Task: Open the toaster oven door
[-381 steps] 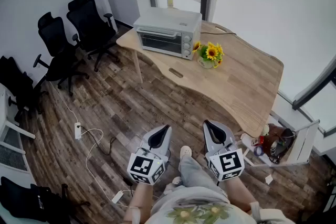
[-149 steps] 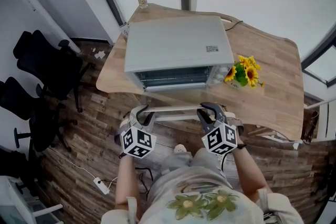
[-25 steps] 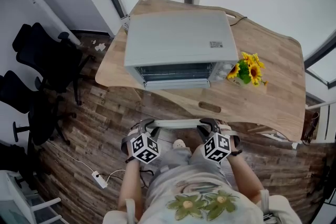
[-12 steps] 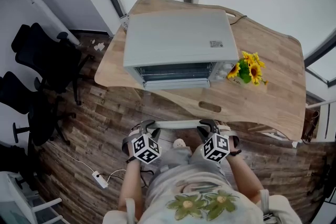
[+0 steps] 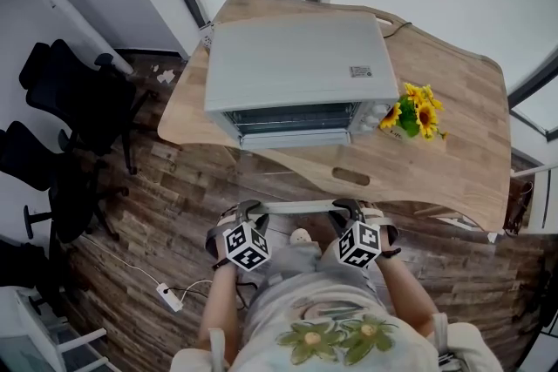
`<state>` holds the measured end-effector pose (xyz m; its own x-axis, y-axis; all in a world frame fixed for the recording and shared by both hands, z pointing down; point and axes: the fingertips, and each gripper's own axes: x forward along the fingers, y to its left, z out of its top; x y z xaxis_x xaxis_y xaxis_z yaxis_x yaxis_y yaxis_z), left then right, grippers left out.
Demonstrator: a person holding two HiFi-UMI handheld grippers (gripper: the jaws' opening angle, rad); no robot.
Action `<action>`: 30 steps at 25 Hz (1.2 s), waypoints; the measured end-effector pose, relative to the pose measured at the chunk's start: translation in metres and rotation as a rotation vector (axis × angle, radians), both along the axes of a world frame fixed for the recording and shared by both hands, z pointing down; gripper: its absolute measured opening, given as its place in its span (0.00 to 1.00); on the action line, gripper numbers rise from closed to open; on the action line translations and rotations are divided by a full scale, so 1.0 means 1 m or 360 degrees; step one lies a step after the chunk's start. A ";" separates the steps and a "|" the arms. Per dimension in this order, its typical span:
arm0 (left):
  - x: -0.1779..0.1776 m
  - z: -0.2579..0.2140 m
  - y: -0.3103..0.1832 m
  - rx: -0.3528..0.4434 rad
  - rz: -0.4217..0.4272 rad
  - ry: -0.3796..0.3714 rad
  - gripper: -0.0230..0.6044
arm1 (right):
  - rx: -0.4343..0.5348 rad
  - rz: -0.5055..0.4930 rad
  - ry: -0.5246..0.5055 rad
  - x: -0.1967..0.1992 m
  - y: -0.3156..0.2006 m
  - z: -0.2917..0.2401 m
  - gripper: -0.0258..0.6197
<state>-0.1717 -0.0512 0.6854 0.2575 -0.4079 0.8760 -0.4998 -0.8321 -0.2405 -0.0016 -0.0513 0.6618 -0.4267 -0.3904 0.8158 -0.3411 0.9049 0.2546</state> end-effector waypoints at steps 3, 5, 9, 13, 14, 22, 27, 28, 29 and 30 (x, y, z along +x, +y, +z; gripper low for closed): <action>0.000 0.005 0.001 -0.0012 0.0008 -0.0008 0.28 | -0.0012 -0.0006 0.0011 0.000 0.001 0.005 0.18; 0.000 0.007 0.001 -0.0020 0.0013 -0.0014 0.28 | -0.0021 -0.0009 0.0017 0.000 0.001 0.007 0.18; 0.000 0.014 0.003 -0.0045 0.0017 -0.0016 0.28 | -0.0054 -0.0001 0.0033 0.000 0.002 0.015 0.18; 0.000 0.023 0.004 -0.0072 0.0019 -0.0022 0.28 | -0.0082 0.0014 0.0052 0.000 0.003 0.024 0.18; 0.001 0.025 0.004 -0.0080 0.0018 -0.0024 0.28 | -0.0089 0.0019 0.0054 0.000 0.002 0.026 0.18; 0.002 0.040 0.004 -0.0152 0.0016 -0.0025 0.28 | -0.0146 0.0066 0.0082 0.005 0.001 0.041 0.18; 0.002 0.052 0.003 -0.0180 0.0002 -0.0029 0.28 | -0.0160 0.0129 0.0099 0.014 -0.002 0.051 0.17; 0.002 0.054 0.003 -0.0186 -0.0002 -0.0029 0.28 | -0.0146 0.0151 0.0107 0.017 -0.004 0.052 0.16; 0.002 0.056 0.003 -0.0191 -0.0004 -0.0027 0.28 | -0.0125 0.0179 0.0117 0.020 -0.007 0.053 0.11; 0.002 0.058 0.002 -0.0197 -0.0005 -0.0025 0.28 | -0.0109 0.0205 0.0126 0.024 -0.010 0.054 0.06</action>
<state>-0.1692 -0.0487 0.7431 0.2424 -0.2974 0.9235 -0.4994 -0.8543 -0.1440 0.0224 -0.0615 0.7154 -0.3096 -0.3802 0.8716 -0.4369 0.8710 0.2247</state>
